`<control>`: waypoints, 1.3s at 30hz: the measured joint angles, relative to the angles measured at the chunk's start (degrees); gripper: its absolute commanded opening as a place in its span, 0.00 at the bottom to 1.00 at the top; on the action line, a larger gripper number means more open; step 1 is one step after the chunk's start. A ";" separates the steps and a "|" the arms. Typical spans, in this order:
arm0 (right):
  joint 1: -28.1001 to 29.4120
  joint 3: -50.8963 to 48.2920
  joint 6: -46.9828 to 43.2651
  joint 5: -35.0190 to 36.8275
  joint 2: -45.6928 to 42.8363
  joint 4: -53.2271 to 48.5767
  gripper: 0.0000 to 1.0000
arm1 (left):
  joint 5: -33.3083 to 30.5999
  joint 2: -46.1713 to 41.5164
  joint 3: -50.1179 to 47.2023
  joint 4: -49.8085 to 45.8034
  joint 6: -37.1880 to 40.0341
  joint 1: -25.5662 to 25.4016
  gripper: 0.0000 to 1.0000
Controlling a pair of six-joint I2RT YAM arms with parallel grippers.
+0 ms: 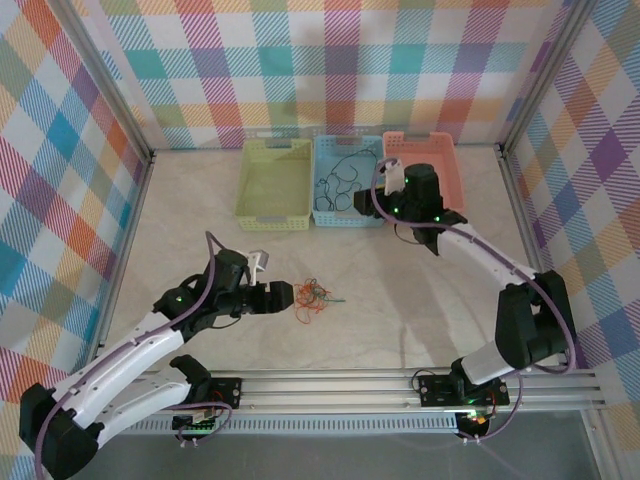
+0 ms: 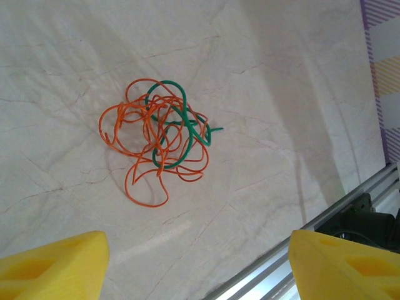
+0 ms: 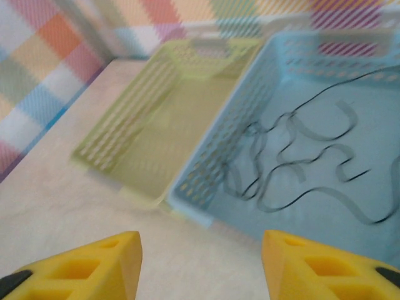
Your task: Untangle the cables
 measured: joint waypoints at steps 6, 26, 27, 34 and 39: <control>6.08 -11.91 -3.30 -7.74 -3.04 5.66 0.52 | 0.37 7.19 -1.62 5.38 -1.62 -0.92 0.66; 6.91 -25.46 -0.76 3.02 -1.16 24.37 0.49 | -12.68 35.78 16.09 2.23 4.02 -11.41 0.24; 6.91 -25.46 -0.76 3.04 -1.11 24.44 0.49 | -13.25 36.09 16.11 1.79 4.07 -11.41 0.24; 6.91 -25.44 -0.76 3.21 -0.87 24.37 0.50 | -14.23 36.52 16.11 1.38 4.26 -11.54 0.29; 6.91 -25.44 -0.76 3.21 -0.85 24.09 0.50 | -14.67 36.63 16.11 0.83 4.68 -11.72 0.33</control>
